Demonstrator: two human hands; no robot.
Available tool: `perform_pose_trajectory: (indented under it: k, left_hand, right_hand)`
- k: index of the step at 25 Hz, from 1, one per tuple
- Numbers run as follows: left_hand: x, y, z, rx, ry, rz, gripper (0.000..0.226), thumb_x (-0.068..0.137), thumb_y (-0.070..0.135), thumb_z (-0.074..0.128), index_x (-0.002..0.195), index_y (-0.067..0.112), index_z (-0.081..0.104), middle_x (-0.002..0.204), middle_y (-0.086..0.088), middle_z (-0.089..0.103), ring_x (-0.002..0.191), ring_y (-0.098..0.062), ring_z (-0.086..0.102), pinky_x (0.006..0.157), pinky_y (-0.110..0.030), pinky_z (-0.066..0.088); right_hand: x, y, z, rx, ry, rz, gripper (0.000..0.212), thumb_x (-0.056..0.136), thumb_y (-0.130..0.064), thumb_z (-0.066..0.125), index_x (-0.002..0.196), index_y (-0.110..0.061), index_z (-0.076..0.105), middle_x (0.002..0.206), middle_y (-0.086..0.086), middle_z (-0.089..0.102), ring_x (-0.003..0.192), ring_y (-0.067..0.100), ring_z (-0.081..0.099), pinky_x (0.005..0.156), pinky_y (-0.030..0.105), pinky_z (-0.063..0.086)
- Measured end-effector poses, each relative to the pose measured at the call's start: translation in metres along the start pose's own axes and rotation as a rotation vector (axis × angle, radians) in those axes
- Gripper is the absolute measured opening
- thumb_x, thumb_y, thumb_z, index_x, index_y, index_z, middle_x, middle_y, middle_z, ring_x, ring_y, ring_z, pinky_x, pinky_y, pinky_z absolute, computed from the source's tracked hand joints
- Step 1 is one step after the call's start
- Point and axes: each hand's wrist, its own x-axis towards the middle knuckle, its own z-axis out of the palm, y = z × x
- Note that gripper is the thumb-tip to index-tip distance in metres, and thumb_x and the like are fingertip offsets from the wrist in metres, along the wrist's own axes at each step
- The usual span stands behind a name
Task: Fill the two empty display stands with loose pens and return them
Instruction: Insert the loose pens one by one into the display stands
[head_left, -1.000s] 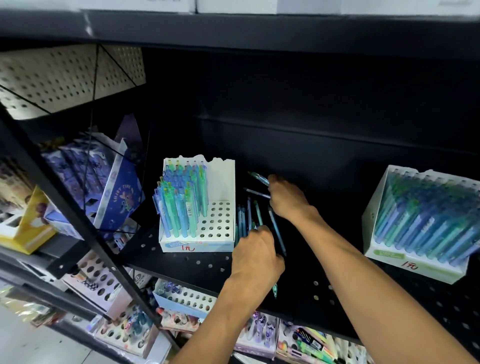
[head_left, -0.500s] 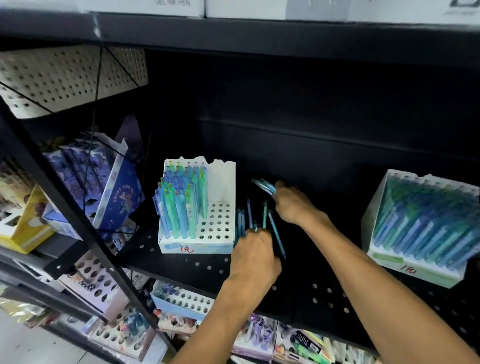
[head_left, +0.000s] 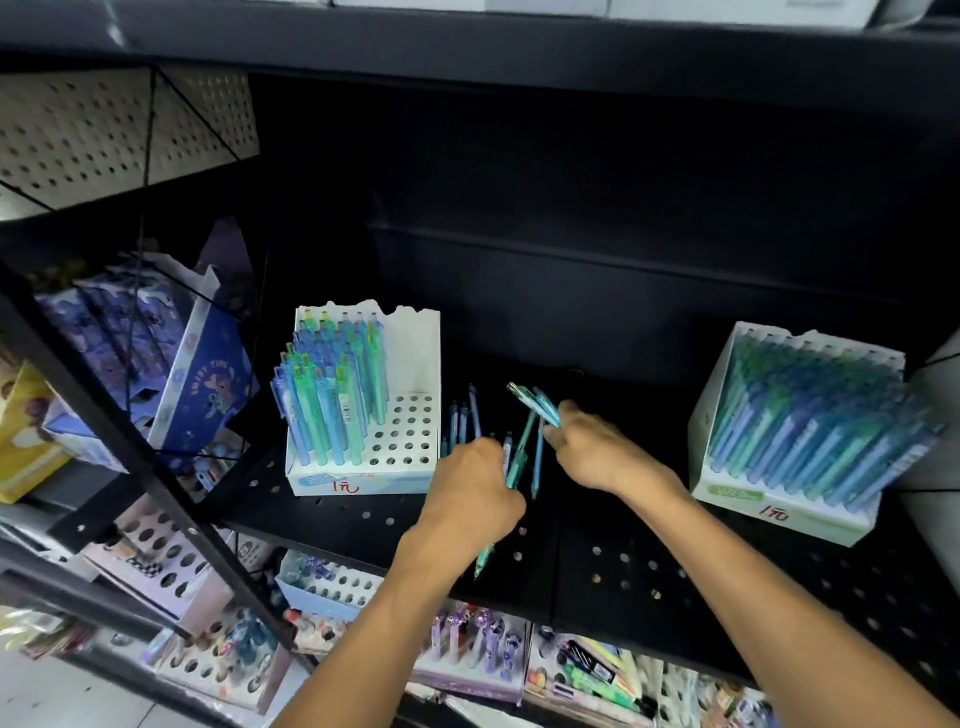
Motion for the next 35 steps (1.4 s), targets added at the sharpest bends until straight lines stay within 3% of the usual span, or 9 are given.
perform_pose_trajectory:
  k: [3, 8, 13, 19, 24, 26, 29, 32, 35]
  left_hand:
    - [-0.002, -0.013, -0.003, -0.204, -0.035, -0.077, 0.037, 0.088, 0.007, 0.06, 0.069, 0.028, 0.037, 0.077, -0.008, 0.06, 0.07, -0.021, 0.06, 0.063, -0.033, 0.049]
    - [-0.011, -0.019, -0.001, -0.633, -0.019, -0.117, 0.02, 0.098, 0.0, 0.047, 0.099, 0.013, 0.062, 0.084, -0.004, 0.058, 0.07, -0.015, 0.058, 0.072, -0.03, 0.061]
    - [-0.006, -0.008, 0.007, -0.469, 0.031, -0.096, 0.024, 0.09, 0.004, 0.039, 0.098, 0.018, 0.057, 0.079, -0.003, 0.055, 0.066, -0.02, 0.053, 0.059, -0.028, 0.045]
    - [-0.009, 0.013, 0.021, 0.03, 0.037, 0.014, 0.032, 0.088, 0.028, 0.067, 0.109, 0.006, 0.058, 0.109, -0.013, 0.064, 0.101, -0.032, 0.063, 0.082, -0.034, 0.051]
    - [-0.011, 0.018, 0.02, -0.029, 0.024, 0.025, 0.017, 0.091, 0.022, 0.056, 0.098, 0.007, 0.055, 0.1, -0.012, 0.062, 0.093, -0.03, 0.061, 0.074, -0.032, 0.049]
    - [-0.011, 0.018, 0.019, -0.262, 0.042, -0.039, 0.024, 0.097, 0.031, 0.047, 0.105, 0.009, 0.054, 0.094, -0.009, 0.062, 0.085, -0.026, 0.059, 0.07, -0.03, 0.043]
    - [0.006, 0.031, 0.017, -1.101, -0.01, -0.294, 0.022, 0.097, 0.023, 0.039, 0.104, 0.01, 0.055, 0.075, -0.008, 0.063, 0.065, -0.02, 0.055, 0.065, -0.031, 0.044]
    - [0.008, 0.048, 0.013, -1.704, -0.136, -0.321, 0.029, 0.09, 0.02, 0.041, 0.103, 0.004, 0.061, 0.092, -0.014, 0.065, 0.083, -0.026, 0.062, 0.078, -0.034, 0.049]
    - [0.001, 0.056, 0.009, -1.836, -0.231, -0.298, 0.038, 0.098, 0.04, 0.047, 0.101, 0.009, 0.069, 0.092, -0.011, 0.075, 0.098, -0.025, 0.068, 0.085, -0.036, 0.051]
  right_hand:
    - [0.007, -0.01, 0.012, -0.097, 0.072, 0.061, 0.03, 0.106, -0.032, 0.035, 0.119, -0.006, 0.045, 0.114, 0.015, 0.063, 0.102, 0.035, 0.063, 0.071, 0.034, 0.042]
    - [0.014, -0.015, 0.016, -0.26, 0.107, 0.13, 0.027, 0.104, -0.021, 0.04, 0.125, -0.005, 0.044, 0.122, 0.016, 0.063, 0.11, 0.035, 0.062, 0.073, 0.035, 0.042]
    - [0.011, -0.02, 0.017, -0.285, 0.054, 0.18, 0.031, 0.097, -0.017, 0.048, 0.126, -0.009, 0.041, 0.125, 0.014, 0.059, 0.112, 0.033, 0.061, 0.075, 0.035, 0.042]
    - [-0.001, -0.008, 0.011, -0.405, 0.061, 0.18, 0.043, 0.09, -0.005, 0.059, 0.129, -0.007, 0.04, 0.129, 0.016, 0.054, 0.117, 0.031, 0.059, 0.083, 0.038, 0.049]
    - [-0.016, 0.013, -0.012, -0.243, 0.033, 0.215, 0.03, 0.096, -0.009, 0.05, 0.125, -0.005, 0.044, 0.125, 0.017, 0.058, 0.111, 0.034, 0.06, 0.082, 0.037, 0.046]
    - [-0.026, 0.022, -0.023, 0.141, 0.042, 0.204, 0.011, 0.102, -0.017, 0.044, 0.109, -0.009, 0.05, 0.109, 0.015, 0.06, 0.091, 0.026, 0.059, 0.077, 0.035, 0.045]
    - [-0.046, 0.004, -0.028, 0.617, 0.036, 0.087, 0.018, 0.105, -0.025, 0.042, 0.101, -0.017, 0.057, 0.09, 0.005, 0.061, 0.076, 0.016, 0.057, 0.076, 0.034, 0.05]
    - [-0.059, -0.027, -0.027, 0.273, 0.141, -0.012, 0.018, 0.105, -0.027, 0.039, 0.106, -0.012, 0.049, 0.102, 0.007, 0.064, 0.088, 0.023, 0.065, 0.075, 0.032, 0.053]
    - [-0.071, -0.048, -0.023, -0.168, 0.181, -0.055, 0.027, 0.103, -0.017, 0.04, 0.128, -0.008, 0.043, 0.122, 0.013, 0.052, 0.104, 0.035, 0.061, 0.079, 0.041, 0.048]
